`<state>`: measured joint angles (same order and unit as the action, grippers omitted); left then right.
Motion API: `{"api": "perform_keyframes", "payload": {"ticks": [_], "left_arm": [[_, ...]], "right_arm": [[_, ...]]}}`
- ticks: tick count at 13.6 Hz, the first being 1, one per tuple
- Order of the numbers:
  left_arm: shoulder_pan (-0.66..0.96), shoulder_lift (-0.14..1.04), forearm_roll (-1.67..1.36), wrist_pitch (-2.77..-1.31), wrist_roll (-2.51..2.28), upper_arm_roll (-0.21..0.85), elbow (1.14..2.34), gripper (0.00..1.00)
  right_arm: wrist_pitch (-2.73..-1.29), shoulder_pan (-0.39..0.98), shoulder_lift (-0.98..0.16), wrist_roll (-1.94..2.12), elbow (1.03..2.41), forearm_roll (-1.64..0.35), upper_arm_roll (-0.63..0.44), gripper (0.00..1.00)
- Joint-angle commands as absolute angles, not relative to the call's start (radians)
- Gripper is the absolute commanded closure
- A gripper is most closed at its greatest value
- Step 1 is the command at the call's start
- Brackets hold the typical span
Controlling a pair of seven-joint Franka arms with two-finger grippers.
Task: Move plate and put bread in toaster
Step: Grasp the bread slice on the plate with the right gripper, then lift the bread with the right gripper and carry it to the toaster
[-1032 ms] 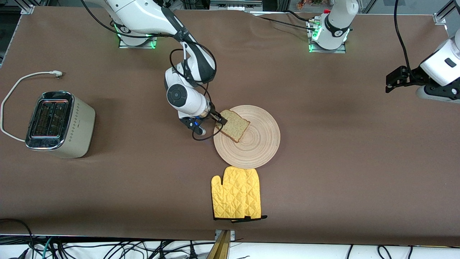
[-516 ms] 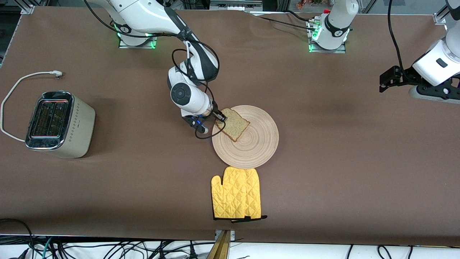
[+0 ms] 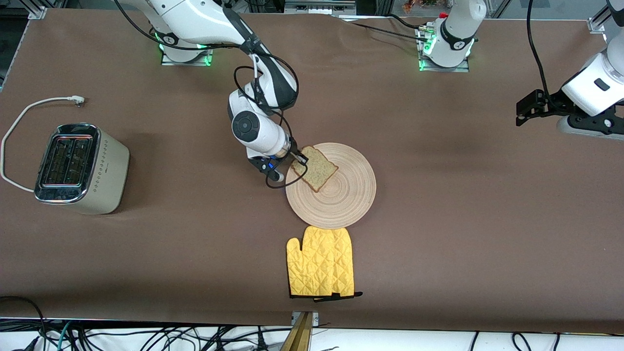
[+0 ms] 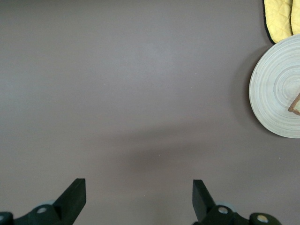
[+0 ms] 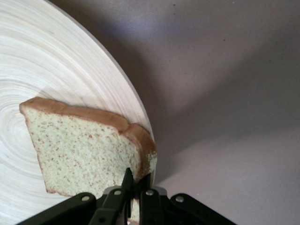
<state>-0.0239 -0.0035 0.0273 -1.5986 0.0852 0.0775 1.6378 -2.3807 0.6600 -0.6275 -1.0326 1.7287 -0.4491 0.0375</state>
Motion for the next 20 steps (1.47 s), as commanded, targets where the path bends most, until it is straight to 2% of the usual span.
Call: {"api": "perform_keyframes", "payload": {"ticks": [1,3,8,10,13,16,20], "left_arm": [[-0.023,-0.003,0.009,-1.598,0.078,0.072,1.624,0.00],[-0.021,-0.003,0.009,-1.598,0.078,0.072,1.624,0.00],[-0.021,-0.005,0.009,-1.598,0.077,0.074,1.624,0.00],[-0.021,-0.005,0.009,-1.597,0.078,0.072,1.624,0.00],[-0.023,-0.005,0.009,-1.597,0.078,0.072,1.624,0.00],[-0.023,-0.003,0.009,-1.597,0.077,0.072,1.624,0.00],[-0.023,-0.003,0.009,-1.597,0.078,0.072,1.624,0.00]], "right_arm": [[-2.359,0.666,-0.617,-1.037,1.704,-0.459,0.028,1.00],[-2.243,0.657,-0.611,-1.035,1.637,-0.450,0.015,1.00],[-1.803,0.640,-0.609,-0.984,1.364,-0.359,-0.118,1.00],[-1.628,0.586,-0.609,-0.831,1.252,-0.348,-0.161,1.00],[-1.433,0.491,-0.592,-0.533,1.168,-0.341,-0.253,1.00],[-1.300,0.462,-0.578,-0.220,1.141,-0.256,-0.383,1.00],[-1.226,0.463,-0.558,0.062,1.141,-0.109,-0.541,1.00]]}}
